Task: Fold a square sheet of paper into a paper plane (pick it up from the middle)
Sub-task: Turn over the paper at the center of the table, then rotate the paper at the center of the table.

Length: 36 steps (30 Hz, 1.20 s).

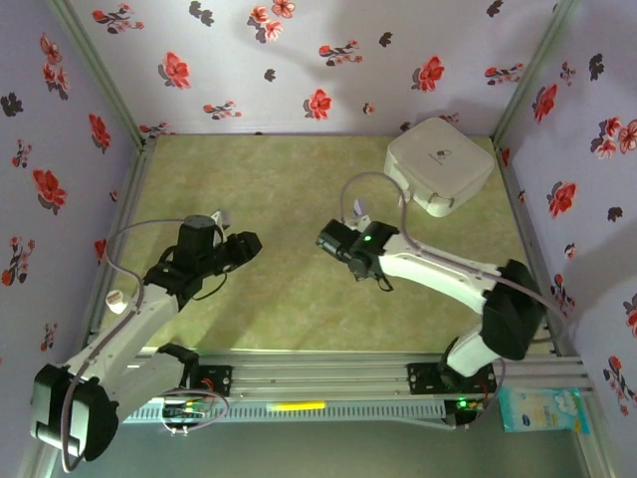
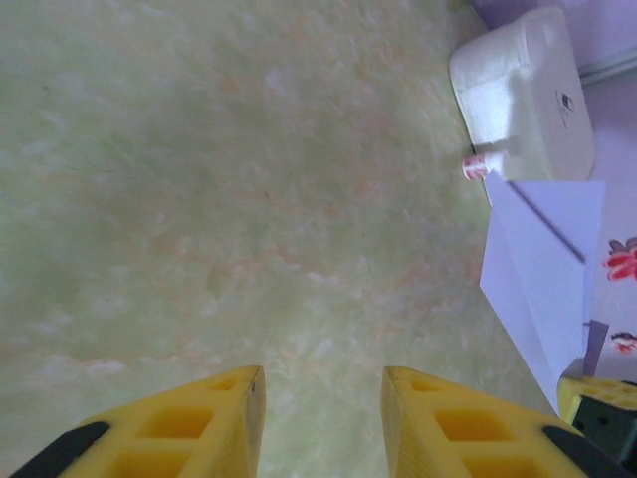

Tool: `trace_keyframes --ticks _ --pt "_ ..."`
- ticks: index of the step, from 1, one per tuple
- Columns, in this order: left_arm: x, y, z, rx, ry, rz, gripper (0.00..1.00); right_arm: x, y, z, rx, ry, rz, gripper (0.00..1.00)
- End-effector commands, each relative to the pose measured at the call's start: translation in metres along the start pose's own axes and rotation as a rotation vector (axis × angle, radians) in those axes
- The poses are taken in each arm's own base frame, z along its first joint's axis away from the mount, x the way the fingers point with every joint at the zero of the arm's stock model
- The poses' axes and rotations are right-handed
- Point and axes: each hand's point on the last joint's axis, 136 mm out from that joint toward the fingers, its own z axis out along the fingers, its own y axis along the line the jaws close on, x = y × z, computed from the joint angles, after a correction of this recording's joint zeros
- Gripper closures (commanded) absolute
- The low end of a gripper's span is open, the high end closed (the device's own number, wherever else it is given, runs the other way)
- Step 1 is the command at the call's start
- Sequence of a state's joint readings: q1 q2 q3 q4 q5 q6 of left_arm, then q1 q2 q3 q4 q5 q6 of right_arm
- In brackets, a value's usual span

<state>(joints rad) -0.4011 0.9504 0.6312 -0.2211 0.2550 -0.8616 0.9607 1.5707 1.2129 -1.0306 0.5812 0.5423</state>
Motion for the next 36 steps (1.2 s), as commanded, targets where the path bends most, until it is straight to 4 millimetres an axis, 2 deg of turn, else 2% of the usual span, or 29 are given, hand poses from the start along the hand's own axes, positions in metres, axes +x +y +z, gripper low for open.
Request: trace_keyframes --ticks 1,7,11,15,18,20,21,23,25,28,29,32,36 --pt "-0.005 0.023 -0.013 -0.098 -0.059 -0.028 0.65 0.003 0.0 -0.001 0.128 0.008 -0.118 0.93" --pt "-0.018 0.042 -0.043 -0.181 -0.186 -0.057 0.62 0.013 0.057 0.01 0.116 0.059 -0.276 0.9" --pt "-0.02 0.047 -0.056 -0.197 -0.228 -0.066 0.6 0.021 0.105 0.013 0.02 0.093 -0.349 0.85" --pt "-0.019 0.049 -0.058 -0.207 -0.222 -0.069 0.6 0.017 0.143 0.002 -0.144 0.084 -0.306 0.74" --pt "-0.019 0.049 -0.058 -0.209 -0.219 -0.071 0.6 0.006 0.156 -0.018 -0.286 0.025 -0.226 0.65" --pt "-0.019 0.048 -0.057 -0.205 -0.218 -0.07 0.6 -0.002 0.159 -0.036 -0.398 -0.03 -0.164 0.61" --pt "-0.019 0.049 -0.057 -0.206 -0.215 -0.073 0.6 -0.007 0.153 -0.044 -0.44 -0.066 -0.117 0.61" --pt "-0.018 0.046 -0.054 -0.193 -0.2 -0.068 0.6 -0.012 0.133 -0.045 -0.49 -0.094 0.007 0.61" --pt "-0.015 0.04 -0.047 -0.157 -0.167 -0.062 0.6 -0.012 0.113 -0.032 -0.615 -0.058 0.202 0.66" --pt "-0.008 0.028 -0.031 -0.081 -0.096 -0.06 0.61 -0.017 0.101 -0.014 -0.872 -0.028 0.48 0.78" --pt "-0.006 0.024 -0.026 -0.059 -0.073 -0.06 0.62 -0.014 0.097 -0.007 -0.908 -0.023 0.535 0.81" --pt "0.001 0.015 -0.01 -0.006 0.005 -0.064 0.64 -0.013 0.092 0.006 -0.973 0.01 0.615 0.88" --pt "0.008 0.007 0.005 0.042 0.07 -0.073 0.66 -0.006 0.1 0.026 -0.994 0.086 0.654 0.9"
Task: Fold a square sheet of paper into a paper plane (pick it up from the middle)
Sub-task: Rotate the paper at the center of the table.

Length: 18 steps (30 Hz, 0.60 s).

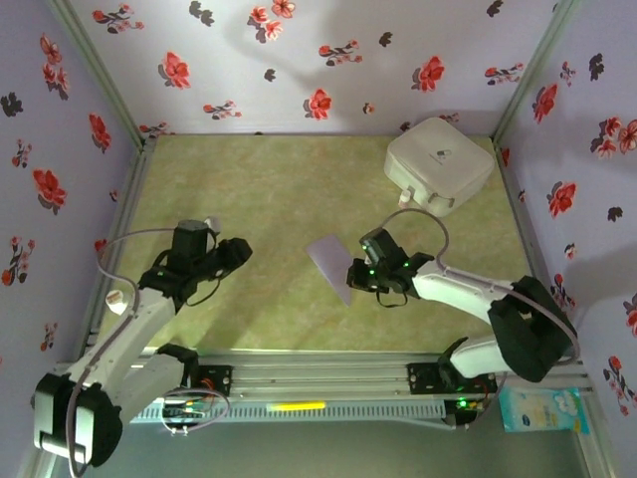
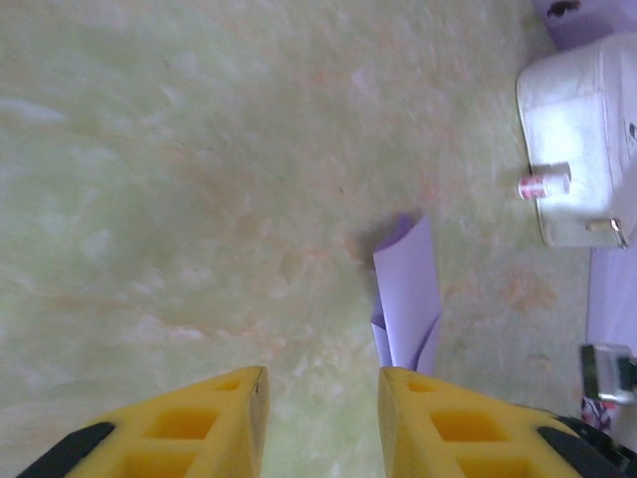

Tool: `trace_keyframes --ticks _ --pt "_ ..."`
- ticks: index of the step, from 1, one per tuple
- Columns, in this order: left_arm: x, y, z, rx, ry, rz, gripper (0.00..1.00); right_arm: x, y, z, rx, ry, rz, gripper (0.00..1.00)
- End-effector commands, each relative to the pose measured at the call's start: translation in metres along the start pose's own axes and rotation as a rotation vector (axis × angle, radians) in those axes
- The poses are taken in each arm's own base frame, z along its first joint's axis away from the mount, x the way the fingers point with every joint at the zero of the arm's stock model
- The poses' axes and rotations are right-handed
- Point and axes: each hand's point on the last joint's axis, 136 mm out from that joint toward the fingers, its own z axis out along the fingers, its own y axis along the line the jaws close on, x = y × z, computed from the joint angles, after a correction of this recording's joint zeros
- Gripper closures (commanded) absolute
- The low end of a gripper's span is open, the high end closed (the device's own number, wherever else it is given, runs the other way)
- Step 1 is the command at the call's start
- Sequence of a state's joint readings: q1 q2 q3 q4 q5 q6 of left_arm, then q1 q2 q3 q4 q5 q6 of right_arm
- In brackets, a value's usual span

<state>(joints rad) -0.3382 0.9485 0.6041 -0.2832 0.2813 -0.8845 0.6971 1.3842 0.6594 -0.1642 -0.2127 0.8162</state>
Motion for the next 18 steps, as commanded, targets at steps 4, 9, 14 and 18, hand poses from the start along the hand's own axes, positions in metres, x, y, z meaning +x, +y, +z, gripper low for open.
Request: trace_keyframes --ticks 4,9,14,18 --pt "0.01 -0.026 0.014 0.135 0.095 0.005 0.67 0.0 0.029 0.025 -0.185 0.079 0.086 0.94" --pt "0.018 -0.025 0.023 0.141 0.142 -0.006 0.67 0.011 0.009 0.043 -0.135 0.112 0.159 0.95" --pt "0.022 -0.026 0.031 0.147 0.163 -0.008 0.67 0.02 0.004 0.049 -0.127 0.117 0.223 0.95" --pt "0.028 -0.036 0.042 0.184 0.21 -0.011 0.7 0.027 0.009 0.055 -0.094 0.11 0.249 0.95"
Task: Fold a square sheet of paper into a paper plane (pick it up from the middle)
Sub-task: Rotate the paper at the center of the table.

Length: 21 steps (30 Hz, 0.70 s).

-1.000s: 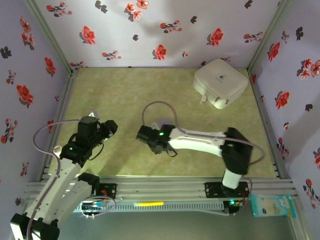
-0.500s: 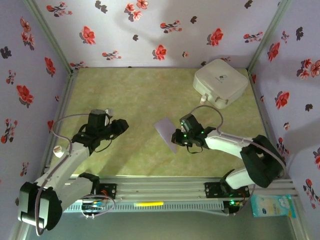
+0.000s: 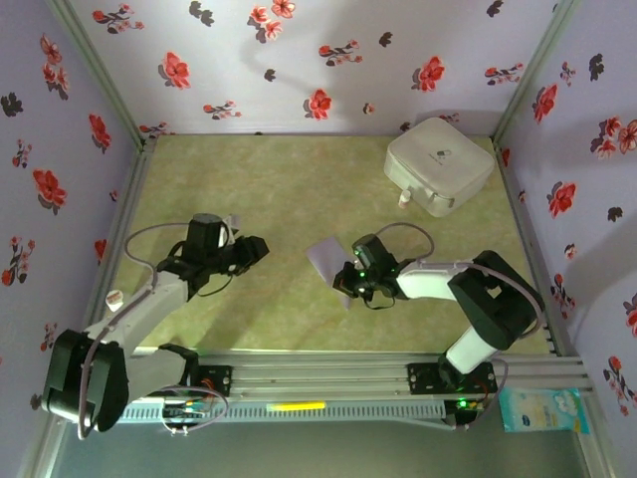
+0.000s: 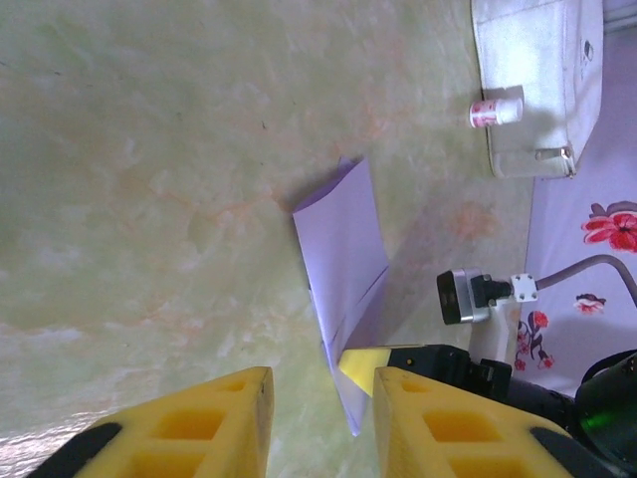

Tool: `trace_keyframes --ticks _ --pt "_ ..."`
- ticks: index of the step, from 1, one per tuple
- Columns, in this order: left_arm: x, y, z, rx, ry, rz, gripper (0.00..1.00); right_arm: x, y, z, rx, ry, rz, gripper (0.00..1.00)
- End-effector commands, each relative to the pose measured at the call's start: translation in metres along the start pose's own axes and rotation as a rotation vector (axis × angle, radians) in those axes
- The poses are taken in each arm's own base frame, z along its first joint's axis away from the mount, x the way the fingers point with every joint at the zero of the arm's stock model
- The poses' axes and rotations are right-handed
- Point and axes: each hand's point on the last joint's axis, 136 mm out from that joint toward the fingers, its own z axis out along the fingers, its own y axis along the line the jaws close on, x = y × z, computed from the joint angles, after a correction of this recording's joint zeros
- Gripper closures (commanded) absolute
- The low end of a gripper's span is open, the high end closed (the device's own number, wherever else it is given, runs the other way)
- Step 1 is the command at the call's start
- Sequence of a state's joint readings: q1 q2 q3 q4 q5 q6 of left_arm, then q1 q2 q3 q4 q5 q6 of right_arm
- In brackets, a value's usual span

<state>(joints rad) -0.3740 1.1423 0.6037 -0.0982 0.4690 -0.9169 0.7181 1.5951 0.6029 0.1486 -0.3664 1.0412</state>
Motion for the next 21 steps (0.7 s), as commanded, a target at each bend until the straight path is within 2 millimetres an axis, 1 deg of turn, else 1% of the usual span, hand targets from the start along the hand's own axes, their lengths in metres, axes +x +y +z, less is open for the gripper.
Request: trace_keyframes --ticks 1,5,8,10,12,18,20,21 --pt "0.005 -0.014 0.012 0.061 0.047 0.003 0.71 0.007 -0.004 0.009 0.038 -0.019 0.076 0.95" --pt "0.009 -0.021 0.029 0.068 0.087 -0.003 0.76 0.01 -0.005 0.013 0.064 -0.065 0.166 0.95" --pt "0.017 -0.029 0.047 0.078 0.128 0.009 0.79 0.01 -0.002 0.015 0.046 -0.107 0.228 0.97" --pt "0.023 -0.039 0.06 0.096 0.151 0.039 0.8 0.01 0.001 0.016 0.034 -0.128 0.256 0.97" --pt "0.026 -0.042 0.073 0.092 0.17 0.036 0.82 0.01 0.0 0.015 0.033 -0.143 0.284 0.97" --pt "0.034 -0.044 0.109 0.071 0.218 0.02 0.86 0.01 0.004 0.014 -0.013 -0.175 0.342 0.97" --pt "0.037 -0.042 0.119 0.054 0.231 0.02 0.87 0.01 0.006 0.014 -0.024 -0.19 0.357 0.97" --pt "0.038 -0.037 0.124 0.038 0.236 0.011 0.88 0.01 0.006 0.014 -0.031 -0.192 0.363 0.97"
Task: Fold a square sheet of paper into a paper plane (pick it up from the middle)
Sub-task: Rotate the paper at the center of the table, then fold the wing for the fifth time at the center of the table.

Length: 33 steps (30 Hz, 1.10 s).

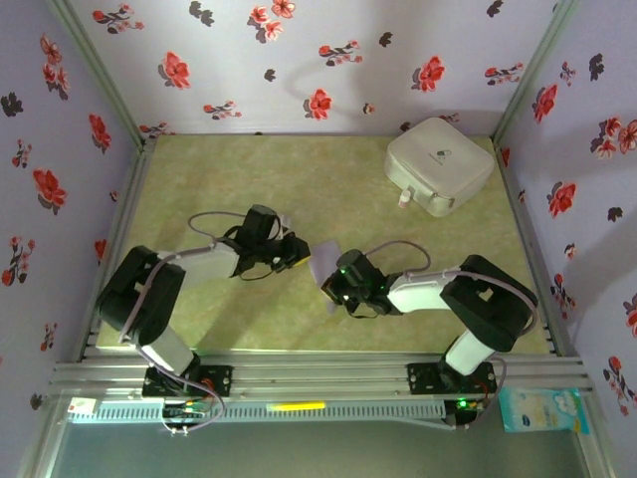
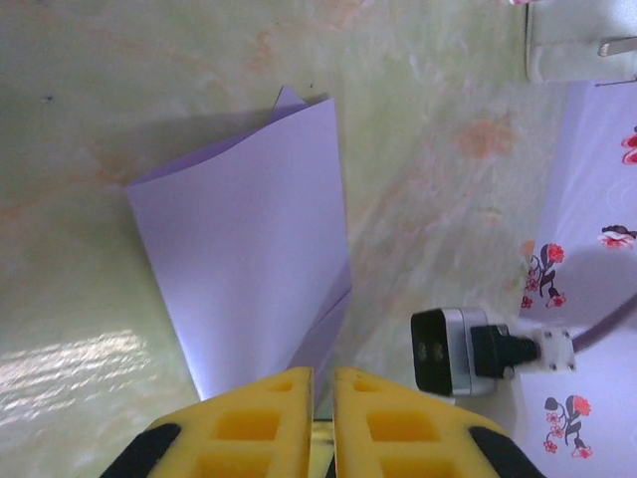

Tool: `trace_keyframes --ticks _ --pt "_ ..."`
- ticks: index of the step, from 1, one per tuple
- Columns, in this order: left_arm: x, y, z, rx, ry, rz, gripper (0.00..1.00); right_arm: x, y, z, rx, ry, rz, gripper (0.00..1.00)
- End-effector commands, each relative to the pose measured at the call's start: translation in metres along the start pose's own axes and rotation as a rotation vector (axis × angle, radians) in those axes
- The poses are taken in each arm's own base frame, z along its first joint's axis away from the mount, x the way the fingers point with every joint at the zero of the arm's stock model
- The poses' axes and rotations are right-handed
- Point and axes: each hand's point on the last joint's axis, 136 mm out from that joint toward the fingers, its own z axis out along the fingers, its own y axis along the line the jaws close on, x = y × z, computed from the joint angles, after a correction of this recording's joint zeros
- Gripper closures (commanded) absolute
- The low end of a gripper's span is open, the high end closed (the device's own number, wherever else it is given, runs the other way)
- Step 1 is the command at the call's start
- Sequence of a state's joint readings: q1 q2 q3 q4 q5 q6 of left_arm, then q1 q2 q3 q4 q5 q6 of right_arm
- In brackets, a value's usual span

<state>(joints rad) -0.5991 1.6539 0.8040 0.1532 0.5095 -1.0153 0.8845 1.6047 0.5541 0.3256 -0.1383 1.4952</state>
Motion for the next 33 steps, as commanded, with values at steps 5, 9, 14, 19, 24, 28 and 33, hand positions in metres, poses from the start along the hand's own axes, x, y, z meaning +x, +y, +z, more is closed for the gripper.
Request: trace_keyframes --ticks 5,9,14,19,24,28,33 --pt "-0.006 0.003 0.029 -0.009 0.021 -0.021 0.9 -0.003 -0.006 0.005 -0.043 -0.037 0.102 0.97" --pt "-0.002 0.023 0.038 -0.064 0.031 -0.042 0.92 -0.004 -0.007 0.005 -0.046 -0.043 0.104 0.95" --pt "0.007 0.049 0.046 -0.12 0.054 -0.063 0.95 -0.006 0.002 -0.004 -0.051 -0.059 0.052 0.92" --pt "0.014 0.069 0.044 -0.186 0.066 -0.054 0.96 -0.013 0.012 -0.024 -0.022 -0.097 -0.05 0.85" --pt "0.02 0.078 0.043 -0.201 0.093 -0.015 0.99 -0.04 0.006 -0.051 0.002 -0.145 -0.096 0.71" --pt "0.023 0.071 0.044 -0.159 0.133 0.035 0.99 -0.05 0.001 -0.062 0.006 -0.095 -0.14 0.66" --pt "0.024 0.063 0.043 -0.113 0.162 0.08 0.99 -0.056 -0.003 -0.063 0.0 -0.057 -0.137 0.63"
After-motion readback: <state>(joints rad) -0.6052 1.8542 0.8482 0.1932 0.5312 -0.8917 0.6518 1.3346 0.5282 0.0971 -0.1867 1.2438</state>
